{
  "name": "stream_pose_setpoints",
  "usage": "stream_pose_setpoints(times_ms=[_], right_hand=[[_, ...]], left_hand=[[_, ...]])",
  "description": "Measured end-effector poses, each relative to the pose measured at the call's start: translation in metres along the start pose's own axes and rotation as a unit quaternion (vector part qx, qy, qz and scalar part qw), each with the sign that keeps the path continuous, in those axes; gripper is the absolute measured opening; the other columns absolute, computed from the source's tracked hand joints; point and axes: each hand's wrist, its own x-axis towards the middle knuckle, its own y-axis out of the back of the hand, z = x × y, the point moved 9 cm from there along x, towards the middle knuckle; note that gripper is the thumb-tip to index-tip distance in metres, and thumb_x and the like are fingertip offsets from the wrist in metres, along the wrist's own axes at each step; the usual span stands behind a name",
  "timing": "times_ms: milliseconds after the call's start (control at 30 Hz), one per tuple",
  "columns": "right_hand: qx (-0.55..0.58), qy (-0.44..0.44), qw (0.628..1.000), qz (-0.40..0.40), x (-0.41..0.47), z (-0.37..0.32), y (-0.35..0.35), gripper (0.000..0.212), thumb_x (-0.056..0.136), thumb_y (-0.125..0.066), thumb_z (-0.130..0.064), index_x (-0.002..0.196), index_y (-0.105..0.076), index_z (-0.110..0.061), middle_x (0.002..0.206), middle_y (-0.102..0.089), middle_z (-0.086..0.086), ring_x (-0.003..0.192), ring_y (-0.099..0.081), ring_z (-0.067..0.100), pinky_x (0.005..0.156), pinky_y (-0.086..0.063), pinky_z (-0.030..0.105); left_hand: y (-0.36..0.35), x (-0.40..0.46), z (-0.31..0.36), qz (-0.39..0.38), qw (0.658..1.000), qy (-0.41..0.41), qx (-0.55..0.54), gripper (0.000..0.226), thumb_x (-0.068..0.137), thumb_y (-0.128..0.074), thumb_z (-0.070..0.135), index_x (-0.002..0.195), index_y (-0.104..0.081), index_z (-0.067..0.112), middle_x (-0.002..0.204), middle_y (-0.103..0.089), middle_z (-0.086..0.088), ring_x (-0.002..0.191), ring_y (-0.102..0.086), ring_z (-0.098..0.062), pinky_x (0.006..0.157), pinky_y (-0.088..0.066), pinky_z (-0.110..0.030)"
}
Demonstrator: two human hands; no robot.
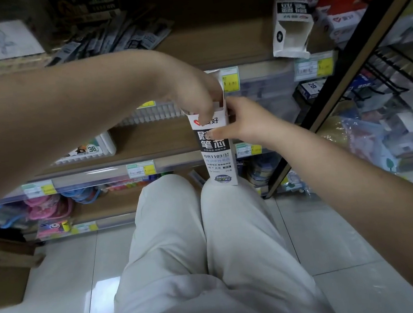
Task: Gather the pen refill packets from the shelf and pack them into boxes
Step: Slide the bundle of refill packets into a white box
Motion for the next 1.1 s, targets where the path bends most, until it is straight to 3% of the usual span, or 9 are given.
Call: stream_pose_setpoints(times_ms=[167, 300, 367, 433, 533, 600, 833, 933, 1100], right_hand=[[0.002, 0.001, 1.000, 0.003, 0.001, -0.001, 0.000, 0.040, 0.071, -0.080, -0.017, 0.105, -0.060, -0.024, 0.105, -0.069, -0.004, 0.098, -0.064, 0.014, 0.090, -0.050, 0.035], [0.003, 0.000, 1.000, -0.003, 0.001, 0.000, -0.003, 0.045, 0.071, -0.079, -0.019, 0.112, -0.061, -0.023, 0.109, -0.069, -0.004, 0.100, -0.064, 0.013, 0.092, -0.051, 0.039], [-0.006, -0.002, 1.000, -0.003, 0.002, 0.001, -0.002, 0.042, 0.072, -0.079, -0.020, 0.110, -0.062, -0.024, 0.108, -0.069, -0.005, 0.099, -0.064, 0.012, 0.092, -0.051, 0.039], [-0.010, -0.007, 1.000, 0.001, 0.004, 0.003, 0.000, 0.041, 0.072, -0.079, -0.021, 0.109, -0.061, -0.025, 0.108, -0.069, -0.006, 0.099, -0.064, 0.012, 0.092, -0.050, 0.039], [0.005, -0.015, 1.000, 0.013, 0.004, 0.006, 0.005, 0.039, 0.074, -0.078, -0.021, 0.109, -0.060, -0.026, 0.109, -0.068, -0.006, 0.101, -0.062, 0.012, 0.093, -0.049, 0.037], [0.013, -0.017, 1.000, 0.014, 0.004, 0.007, 0.006, 0.036, 0.075, -0.078, -0.021, 0.105, -0.059, -0.028, 0.107, -0.068, -0.007, 0.101, -0.062, 0.012, 0.093, -0.049, 0.037], [0.018, -0.017, 1.000, 0.007, 0.005, 0.007, 0.002, 0.035, 0.073, -0.078, -0.022, 0.102, -0.060, -0.031, 0.107, -0.069, -0.006, 0.099, -0.064, 0.011, 0.092, -0.051, 0.039], [0.022, -0.021, 1.000, 0.000, 0.005, 0.007, 0.002, 0.034, 0.073, -0.079, -0.021, 0.100, -0.060, -0.032, 0.105, -0.070, -0.007, 0.097, -0.064, 0.010, 0.092, -0.051, 0.038], [0.026, -0.027, 0.999, -0.002, 0.005, 0.009, 0.003, 0.037, 0.073, -0.079, -0.020, 0.106, -0.062, -0.026, 0.107, -0.070, -0.005, 0.098, -0.064, 0.011, 0.093, -0.050, 0.039]], left_hand=[[-0.005, 0.002, -0.006, -0.010, 0.999, -0.009, -0.030, 0.039, 0.085, -0.059, 0.007, 0.124, -0.052, 0.004, 0.127, -0.056, -0.013, 0.118, -0.052, -0.030, 0.103, -0.041, -0.050], [-0.005, 0.000, -0.011, 0.018, 0.999, -0.016, -0.037, 0.033, 0.087, -0.058, 0.011, 0.121, -0.055, 0.013, 0.120, -0.060, -0.001, 0.114, -0.054, -0.022, 0.103, -0.042, -0.044], [0.001, -0.003, -0.011, 0.063, 0.997, -0.032, -0.040, 0.030, 0.088, -0.060, 0.015, 0.117, -0.055, 0.021, 0.112, -0.058, 0.007, 0.108, -0.053, -0.016, 0.097, -0.043, -0.033], [0.009, -0.009, -0.010, 0.132, 0.989, -0.049, -0.035, 0.031, 0.088, -0.060, 0.015, 0.118, -0.057, 0.024, 0.102, -0.056, 0.011, 0.095, -0.051, -0.010, 0.079, -0.039, -0.022], [0.023, -0.018, -0.010, 0.256, 0.965, -0.063, 0.004, 0.032, 0.087, -0.057, 0.008, 0.118, -0.062, 0.016, 0.108, -0.063, 0.001, 0.094, -0.054, -0.014, 0.075, -0.034, -0.020], [0.028, -0.022, -0.013, 0.298, 0.953, -0.063, 0.001, 0.026, 0.088, -0.057, 0.009, 0.113, -0.065, 0.012, 0.107, -0.068, -0.003, 0.091, -0.059, -0.015, 0.072, -0.035, -0.018], [0.027, -0.014, -0.021, 0.277, 0.958, -0.067, -0.021, 0.018, 0.092, -0.059, 0.018, 0.103, -0.071, 0.010, 0.096, -0.070, -0.003, 0.079, -0.058, -0.015, 0.067, -0.038, -0.024], [0.027, -0.011, -0.022, 0.257, 0.963, -0.076, -0.025, 0.017, 0.092, -0.059, 0.019, 0.101, -0.072, 0.012, 0.095, -0.071, -0.001, 0.084, -0.065, -0.017, 0.074, -0.049, -0.028], [0.028, -0.006, -0.018, 0.242, 0.967, -0.086, -0.004, 0.016, 0.091, -0.061, 0.020, 0.098, -0.072, 0.010, 0.091, -0.073, -0.003, 0.084, -0.066, -0.019, 0.079, -0.051, -0.037]])
